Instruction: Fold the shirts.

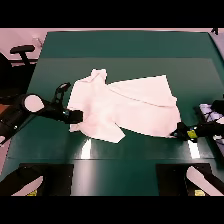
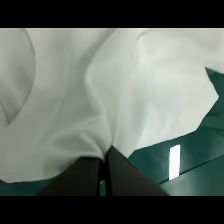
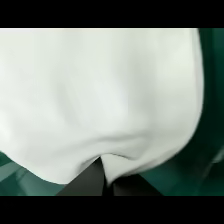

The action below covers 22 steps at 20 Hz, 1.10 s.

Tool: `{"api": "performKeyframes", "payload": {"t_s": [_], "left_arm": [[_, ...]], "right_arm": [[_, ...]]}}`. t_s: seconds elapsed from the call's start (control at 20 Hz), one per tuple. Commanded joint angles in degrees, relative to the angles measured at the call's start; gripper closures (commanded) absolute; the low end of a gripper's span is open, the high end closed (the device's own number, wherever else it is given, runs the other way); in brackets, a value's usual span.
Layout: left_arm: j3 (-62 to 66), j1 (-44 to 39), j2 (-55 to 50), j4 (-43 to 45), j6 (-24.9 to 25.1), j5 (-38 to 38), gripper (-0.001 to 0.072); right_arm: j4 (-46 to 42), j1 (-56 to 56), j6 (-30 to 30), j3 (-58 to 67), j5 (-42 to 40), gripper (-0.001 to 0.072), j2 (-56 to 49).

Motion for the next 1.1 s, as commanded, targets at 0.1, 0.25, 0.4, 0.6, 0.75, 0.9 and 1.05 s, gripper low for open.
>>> {"api": "performKeyframes", "payload": {"t_s": [0.1,0.25,0.4,0.6,0.75,0.9,1.05], "left_arm": [[14.67,0.04,0.28,16.15,1.01,-10.19,0.0681],[26.47,0.04,4.39,25.33,0.50,-11.76,0.0682],[39.01,0.04,8.44,28.83,3.91,-14.69,0.0681],[57.61,0.02,9.40,24.96,8.24,-20.02,0.0681],[70.01,0.02,9.40,19.80,12.24,-16.11,0.0681],[75.71,0.04,9.40,8.98,22.60,-10.34,0.0680],[73.64,0.04,9.38,3.80,25.14,-4.31,0.0681]], "right_arm": [[2.60,1.16,4.00,15.45,-0.17,0.0694,13.75],[2.62,1.16,4.20,25.31,0.63,0.0694,18.32],[4.00,1.16,4.87,32.96,0.61,0.0694,22.14],[11.85,1.16,4.52,41.92,-2.62,0.0694,28.33],[13.20,1.16,4.07,49.90,-9.33,0.0695,32.79],[14.64,1.16,4.11,58.88,-13.84,0.0695,33.14],[14.62,1.05,6.32,68.26,-11.98,0.0695,27.67]]}}
